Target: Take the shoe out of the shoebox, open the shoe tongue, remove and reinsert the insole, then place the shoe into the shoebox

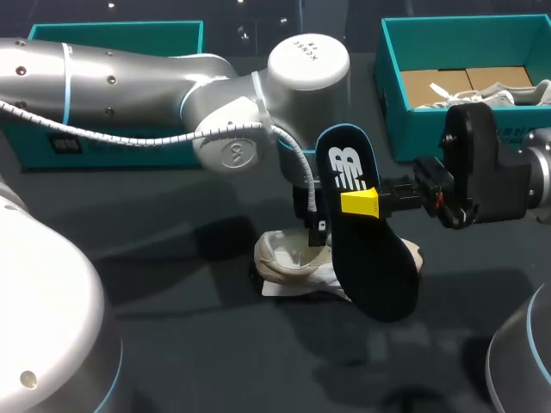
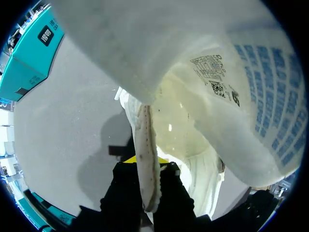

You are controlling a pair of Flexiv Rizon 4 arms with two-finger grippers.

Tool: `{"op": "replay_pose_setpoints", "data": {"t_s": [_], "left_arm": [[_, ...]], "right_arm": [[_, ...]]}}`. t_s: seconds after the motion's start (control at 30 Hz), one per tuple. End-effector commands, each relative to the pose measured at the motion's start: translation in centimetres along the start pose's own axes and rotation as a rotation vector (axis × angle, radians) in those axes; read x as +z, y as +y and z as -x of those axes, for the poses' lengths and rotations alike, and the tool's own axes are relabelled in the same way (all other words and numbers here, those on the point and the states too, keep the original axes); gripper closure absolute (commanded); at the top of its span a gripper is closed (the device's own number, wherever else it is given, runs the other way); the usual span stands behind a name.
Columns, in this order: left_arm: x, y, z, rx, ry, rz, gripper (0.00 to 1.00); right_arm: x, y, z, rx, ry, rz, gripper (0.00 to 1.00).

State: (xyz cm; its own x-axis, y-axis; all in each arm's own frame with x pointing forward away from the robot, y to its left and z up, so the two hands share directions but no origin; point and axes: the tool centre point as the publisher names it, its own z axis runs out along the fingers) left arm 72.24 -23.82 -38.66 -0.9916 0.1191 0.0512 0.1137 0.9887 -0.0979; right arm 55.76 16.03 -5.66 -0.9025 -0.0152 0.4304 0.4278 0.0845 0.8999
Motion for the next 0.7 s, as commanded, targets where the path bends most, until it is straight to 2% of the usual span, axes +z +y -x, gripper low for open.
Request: {"op": "replay_pose_setpoints", "data": {"t_s": [0.03, 0.13, 0.67, 0.7], "left_arm": [[-2.0, 0.6, -0.1, 0.06, 0.054, -0.016, 1.0], [-4.0, 0.6, -0.1, 0.179, 0.153, -0.057, 1.0], [-4.0, 0.6, -0.1, 0.179, 0.153, -0.057, 1.0], [-4.4, 0.5, 0.1, 0.242, 0.16, -0.057, 1.0]], "right_arm": [[0.2, -0.1, 0.1, 0.001, -0.001, 0.0, 1.0], [0.2, -0.1, 0.1, 0.001, -0.001, 0.0, 1.0], [0.2, -0.1, 0.1, 0.001, -0.001, 0.0, 1.0], [0.2, -0.1, 0.1, 0.001, -0.001, 0.0, 1.0]]}}
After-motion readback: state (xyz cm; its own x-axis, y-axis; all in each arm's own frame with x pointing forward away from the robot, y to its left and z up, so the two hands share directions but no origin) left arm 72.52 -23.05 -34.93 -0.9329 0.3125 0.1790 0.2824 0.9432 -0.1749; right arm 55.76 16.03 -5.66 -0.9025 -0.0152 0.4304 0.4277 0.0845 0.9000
